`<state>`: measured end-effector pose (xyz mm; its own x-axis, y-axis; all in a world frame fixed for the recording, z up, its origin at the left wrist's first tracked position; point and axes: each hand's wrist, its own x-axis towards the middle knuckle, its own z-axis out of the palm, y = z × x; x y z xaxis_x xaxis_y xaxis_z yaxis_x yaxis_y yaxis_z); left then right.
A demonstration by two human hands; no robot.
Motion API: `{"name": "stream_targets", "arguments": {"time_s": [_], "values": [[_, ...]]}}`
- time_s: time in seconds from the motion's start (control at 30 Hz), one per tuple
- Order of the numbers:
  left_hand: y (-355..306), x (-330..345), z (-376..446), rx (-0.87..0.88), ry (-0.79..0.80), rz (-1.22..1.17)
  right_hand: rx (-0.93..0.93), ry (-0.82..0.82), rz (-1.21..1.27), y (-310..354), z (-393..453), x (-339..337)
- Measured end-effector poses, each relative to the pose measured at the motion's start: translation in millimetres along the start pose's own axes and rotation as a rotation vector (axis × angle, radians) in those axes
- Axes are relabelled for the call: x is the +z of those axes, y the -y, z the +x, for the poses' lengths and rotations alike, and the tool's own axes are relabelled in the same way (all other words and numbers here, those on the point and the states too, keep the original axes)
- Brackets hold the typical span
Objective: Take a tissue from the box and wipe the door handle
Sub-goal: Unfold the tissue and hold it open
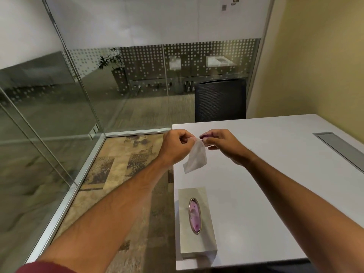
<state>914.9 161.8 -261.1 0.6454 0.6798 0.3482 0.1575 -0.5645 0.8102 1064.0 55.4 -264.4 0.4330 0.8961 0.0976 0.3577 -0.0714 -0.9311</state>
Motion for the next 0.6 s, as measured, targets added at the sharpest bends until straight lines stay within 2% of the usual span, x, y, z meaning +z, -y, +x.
{"name": "stream_targets", "arguments": {"time_s": [0.17,0.27,0.37,0.47,0.6], "values": [[-1.9,-6.2,2.2,0.009,0.01,0.005,-0.012,0.041,-0.086,-3.4,-1.3,4.3],[-1.2,-10.0,3.9,0.009,-0.007,0.016,-0.028,0.006,-0.108,-5.4,-0.3,6.7],[2.1,-15.4,7.1,0.027,0.019,0.071,-0.01,-0.061,-0.092,-3.9,1.8,4.5],[6.3,-18.8,8.3,0.047,0.066,0.139,0.019,-0.044,-0.093,-0.3,2.8,-0.9],[11.3,-20.9,7.4,0.008,0.004,0.097,0.05,-0.018,-0.019,0.8,2.1,-2.9]]}}
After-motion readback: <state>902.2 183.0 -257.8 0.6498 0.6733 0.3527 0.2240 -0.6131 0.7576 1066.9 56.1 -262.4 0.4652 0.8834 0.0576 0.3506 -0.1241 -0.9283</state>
